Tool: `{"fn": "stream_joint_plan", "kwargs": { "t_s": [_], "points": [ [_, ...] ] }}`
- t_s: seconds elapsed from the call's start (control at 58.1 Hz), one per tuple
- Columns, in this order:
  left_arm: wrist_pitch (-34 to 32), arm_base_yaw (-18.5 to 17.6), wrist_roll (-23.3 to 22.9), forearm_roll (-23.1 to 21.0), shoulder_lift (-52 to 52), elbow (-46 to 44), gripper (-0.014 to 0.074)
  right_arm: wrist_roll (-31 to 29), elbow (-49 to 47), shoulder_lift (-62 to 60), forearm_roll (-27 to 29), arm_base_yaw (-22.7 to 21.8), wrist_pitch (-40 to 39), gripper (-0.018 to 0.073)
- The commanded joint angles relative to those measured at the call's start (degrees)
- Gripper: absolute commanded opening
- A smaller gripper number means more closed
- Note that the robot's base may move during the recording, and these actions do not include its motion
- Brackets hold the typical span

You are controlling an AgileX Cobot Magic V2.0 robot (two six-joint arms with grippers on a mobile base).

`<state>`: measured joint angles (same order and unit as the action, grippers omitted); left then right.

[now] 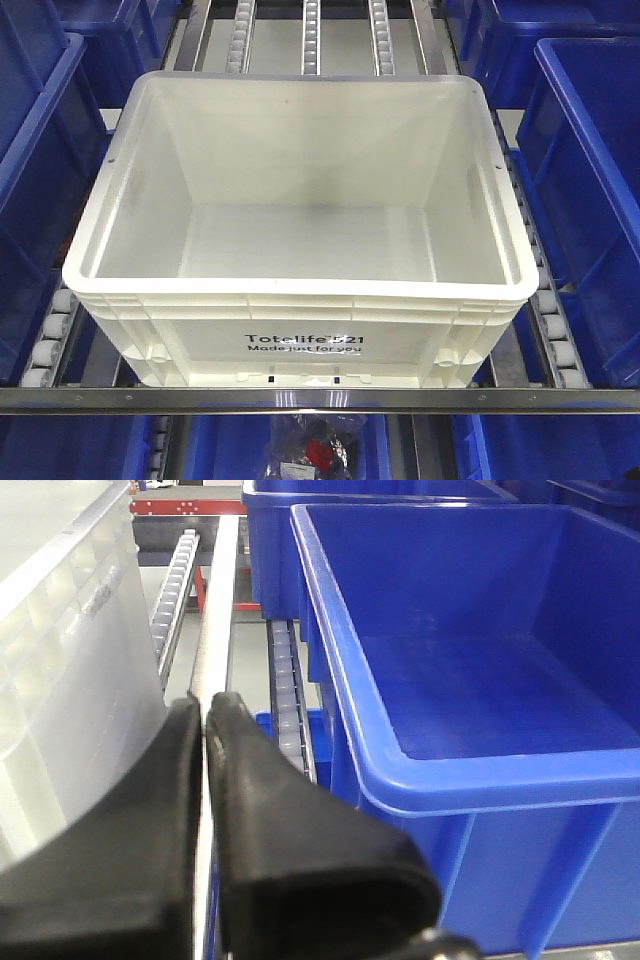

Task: Move bin from left to right shelf

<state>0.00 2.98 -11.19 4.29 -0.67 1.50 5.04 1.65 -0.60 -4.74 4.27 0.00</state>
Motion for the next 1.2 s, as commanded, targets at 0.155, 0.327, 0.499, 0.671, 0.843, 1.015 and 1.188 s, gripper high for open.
{"fn": "stream_joint_plan", "kwargs": {
  "t_s": [0.155, 0.327, 0.499, 0.671, 0.843, 1.015, 1.188],
  "points": [
    [-4.4, -0.2, -0.5, -0.1, -0.9, 1.1, -0.0006, -0.3, 1.0, -0.4, 0.0, -0.3, -4.2, -0.0008],
    [-4.4, -0.2, -0.5, -0.1, -0.9, 1.1, -0.0006, -0.3, 1.0, -0.4, 0.0, -0.3, -4.2, -0.0008],
    [-4.4, -0.2, -0.5, -0.1, -0.9, 1.1, -0.0006, -0.3, 1.0, -0.4, 0.0, -0.3, -4.2, -0.0008],
    [-4.4, -0.2, -0.5, -0.1, -0.9, 1.1, -0.0006, -0.3, 1.0, -0.4, 0.0, -0.3, -4.3, -0.0008],
    [-4.9, -0.2, -0.4, -0.1, -0.9, 1.1, -0.0006, -0.3, 1.0, -0.4, 0.0, -0.3, -5.4, -0.0008],
    [-13.2, -0.2, 1.7, -0.1, -0.9, 0.9, -0.0006, 1.2, 0.9, -0.4, 0.1, -0.3, -15.1, -0.0008],
    [-14.6, -0.2, 1.6, -0.1, -0.7, -5.6, -0.0006, 2.9, -3.8, -0.3, -0.9, -0.3, -18.3, -0.0008]
  ]
}}
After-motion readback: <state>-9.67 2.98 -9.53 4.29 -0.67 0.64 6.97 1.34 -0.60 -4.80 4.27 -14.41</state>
